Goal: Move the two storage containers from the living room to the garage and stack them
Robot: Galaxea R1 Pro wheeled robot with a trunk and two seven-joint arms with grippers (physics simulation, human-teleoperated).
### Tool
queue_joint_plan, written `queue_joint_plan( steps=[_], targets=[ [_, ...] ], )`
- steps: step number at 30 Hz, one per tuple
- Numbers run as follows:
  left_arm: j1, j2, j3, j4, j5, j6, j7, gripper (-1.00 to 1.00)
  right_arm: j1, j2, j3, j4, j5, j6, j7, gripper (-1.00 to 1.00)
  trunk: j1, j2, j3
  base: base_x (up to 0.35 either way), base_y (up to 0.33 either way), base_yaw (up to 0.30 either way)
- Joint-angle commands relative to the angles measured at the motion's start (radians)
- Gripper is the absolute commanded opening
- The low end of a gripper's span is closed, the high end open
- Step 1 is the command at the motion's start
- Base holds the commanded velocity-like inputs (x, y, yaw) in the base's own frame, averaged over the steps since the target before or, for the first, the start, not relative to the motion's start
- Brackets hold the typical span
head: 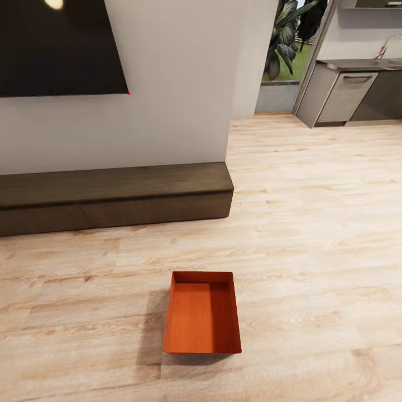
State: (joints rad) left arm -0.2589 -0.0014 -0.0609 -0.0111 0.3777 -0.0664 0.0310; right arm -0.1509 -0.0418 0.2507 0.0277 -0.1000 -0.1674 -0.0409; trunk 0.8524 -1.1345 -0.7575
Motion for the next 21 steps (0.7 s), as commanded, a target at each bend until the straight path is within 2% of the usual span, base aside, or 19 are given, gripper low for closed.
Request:
queue_joint_plan(
  steps=[1,21],
  targets=[
    [0.000,0.000,-0.007,0.000,0.006,-0.003,0.003,1.00,-0.001,0.000,0.009,0.003,-0.010,-0.006,-0.001,1.00,0.000,0.000,-0.001,0.000,0.000,0.000],
    [0.000,0.000,-0.007,0.000,0.006,-0.003,0.003,1.00,-0.001,0.004,0.014,0.003,-0.010,-0.006,-0.011,1.00,0.000,0.000,-0.001,0.000,0.000,0.000]
  ],
)
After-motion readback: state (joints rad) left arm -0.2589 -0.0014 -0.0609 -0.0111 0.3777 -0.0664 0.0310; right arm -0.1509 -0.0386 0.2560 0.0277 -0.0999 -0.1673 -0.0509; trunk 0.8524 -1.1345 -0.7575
